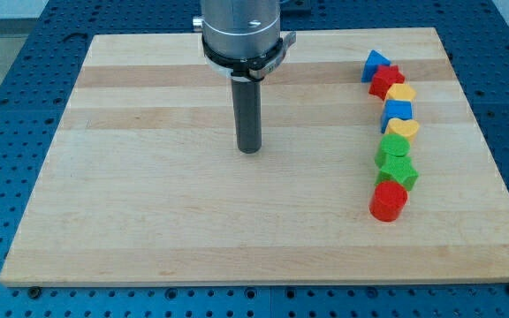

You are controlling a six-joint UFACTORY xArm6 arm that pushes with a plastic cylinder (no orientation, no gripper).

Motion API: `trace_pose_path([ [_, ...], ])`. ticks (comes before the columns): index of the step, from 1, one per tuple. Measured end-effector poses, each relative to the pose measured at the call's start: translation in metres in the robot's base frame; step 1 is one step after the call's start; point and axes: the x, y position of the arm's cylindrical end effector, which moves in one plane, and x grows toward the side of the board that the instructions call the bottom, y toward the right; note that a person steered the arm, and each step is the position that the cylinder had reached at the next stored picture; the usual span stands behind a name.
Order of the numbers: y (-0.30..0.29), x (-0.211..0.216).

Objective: Push the blue triangle slightly right

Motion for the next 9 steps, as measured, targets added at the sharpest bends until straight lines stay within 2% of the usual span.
trace_pose_path([
  [1,-0.003,-0.010],
  [2,-0.009,-0.045],
  [4,0.024,-0.128],
  [9,0.115,-0.149],
])
